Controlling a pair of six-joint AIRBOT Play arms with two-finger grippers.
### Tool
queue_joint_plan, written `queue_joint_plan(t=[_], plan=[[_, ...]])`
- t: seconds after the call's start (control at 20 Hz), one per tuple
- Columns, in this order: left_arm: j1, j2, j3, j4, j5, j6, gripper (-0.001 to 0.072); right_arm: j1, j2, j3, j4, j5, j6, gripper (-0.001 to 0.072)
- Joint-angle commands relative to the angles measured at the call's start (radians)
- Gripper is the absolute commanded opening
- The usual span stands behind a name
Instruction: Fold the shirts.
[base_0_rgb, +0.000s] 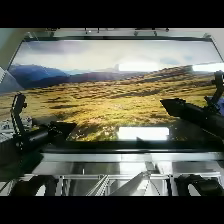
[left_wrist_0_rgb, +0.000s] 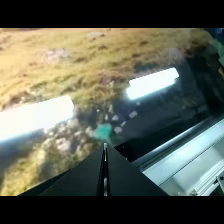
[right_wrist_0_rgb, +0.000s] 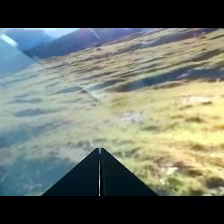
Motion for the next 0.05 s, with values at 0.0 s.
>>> queue_joint_plan(t=[0.0], plan=[[-0.002,0.017,-0.003,0.0,-0.009,-0.002,0.0017,0.003,0.001,-0.001,0.002,-0.002,0.0,0.0022]])
